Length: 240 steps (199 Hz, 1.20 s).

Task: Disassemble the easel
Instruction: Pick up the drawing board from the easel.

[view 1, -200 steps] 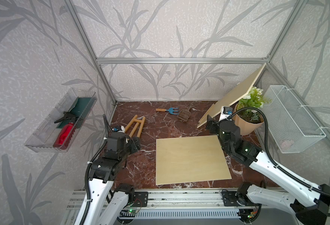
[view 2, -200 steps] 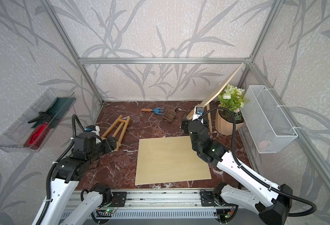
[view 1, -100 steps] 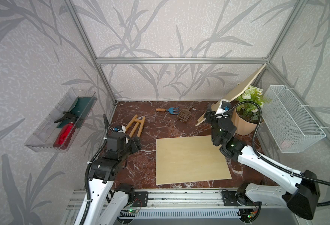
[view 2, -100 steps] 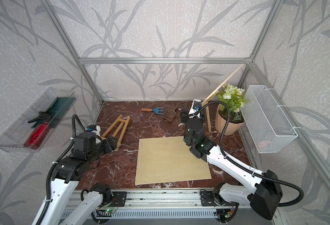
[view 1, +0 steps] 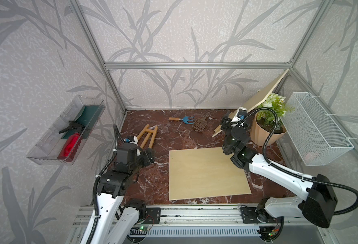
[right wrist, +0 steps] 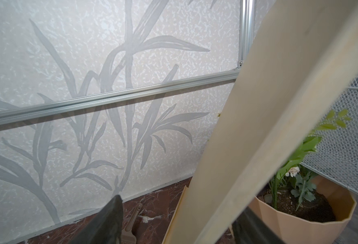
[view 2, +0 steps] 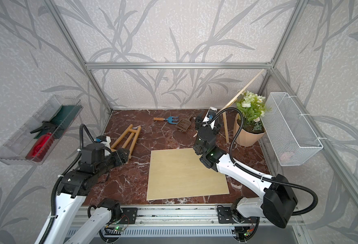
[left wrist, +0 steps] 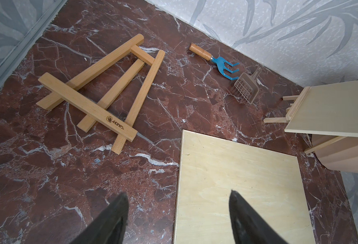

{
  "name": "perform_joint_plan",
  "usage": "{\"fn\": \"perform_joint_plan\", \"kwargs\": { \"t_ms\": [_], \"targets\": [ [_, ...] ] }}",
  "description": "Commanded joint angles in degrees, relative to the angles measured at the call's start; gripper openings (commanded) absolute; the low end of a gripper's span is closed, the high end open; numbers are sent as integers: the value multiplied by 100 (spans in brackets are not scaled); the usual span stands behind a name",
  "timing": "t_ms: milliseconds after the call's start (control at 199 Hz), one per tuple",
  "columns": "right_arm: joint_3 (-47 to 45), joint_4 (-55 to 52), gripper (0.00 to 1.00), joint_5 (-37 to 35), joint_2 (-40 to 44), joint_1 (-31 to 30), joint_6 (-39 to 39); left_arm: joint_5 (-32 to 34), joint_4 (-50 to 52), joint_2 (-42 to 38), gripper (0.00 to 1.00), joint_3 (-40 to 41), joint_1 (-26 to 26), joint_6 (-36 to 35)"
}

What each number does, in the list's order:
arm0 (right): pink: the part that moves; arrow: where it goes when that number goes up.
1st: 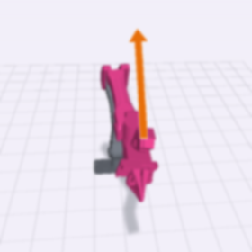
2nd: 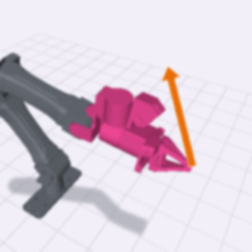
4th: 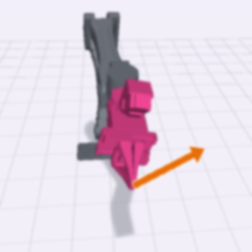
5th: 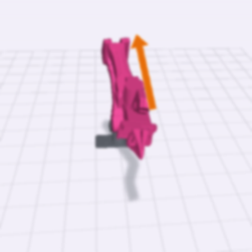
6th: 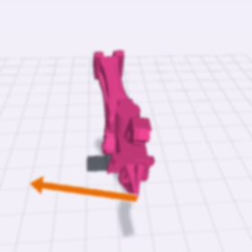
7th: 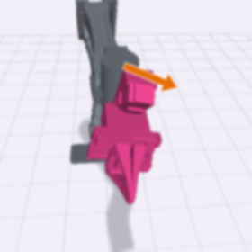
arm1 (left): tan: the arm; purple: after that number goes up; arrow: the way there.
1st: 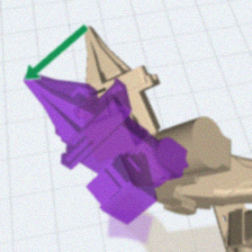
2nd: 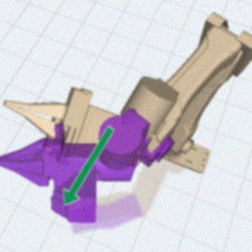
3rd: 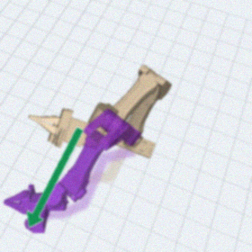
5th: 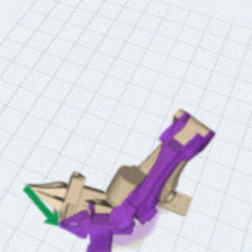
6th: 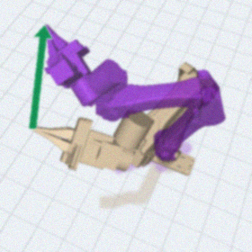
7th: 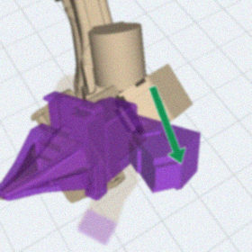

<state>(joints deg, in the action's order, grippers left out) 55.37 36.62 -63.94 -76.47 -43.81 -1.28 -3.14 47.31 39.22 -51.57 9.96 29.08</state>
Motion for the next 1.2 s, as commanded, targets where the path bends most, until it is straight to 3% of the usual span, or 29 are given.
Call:
{"fn": "perform_joint_plan", "kwargs": {
  "t_ms": [0,271,406,532,672,737,953,1074,1199],
  "targets": [
    [78,936,79,-505,-119,12,184,-60,-73,39,74,52,26,-44],
    [34,3201,83,-668,-642,13,1849,-156,-108,137,74,59,33,-60],
    [177,3281,83,-609,-790,47,2159,-210,-134,156,74,77,48,-57],
    [280,2316,83,-523,-655,129,1624,-225,-134,182,74,84,65,-63],
    [509,-662,83,-63,-195,459,-548,-231,-138,180,74,86,80,-78],
    [536,-1278,83,171,-82,614,-1117,-243,-143,182,74,91,85,-78],
    [548,-1301,81,404,-193,778,-992,-283,-152,208,74,87,90,-71],
    [496,-1225,60,570,-210,895,-1034,-279,-151,200,74,95,94,-78],
    [439,-787,53,697,-280,931,-695,-283,-152,217,74,97,99,-84]
  ]
}}
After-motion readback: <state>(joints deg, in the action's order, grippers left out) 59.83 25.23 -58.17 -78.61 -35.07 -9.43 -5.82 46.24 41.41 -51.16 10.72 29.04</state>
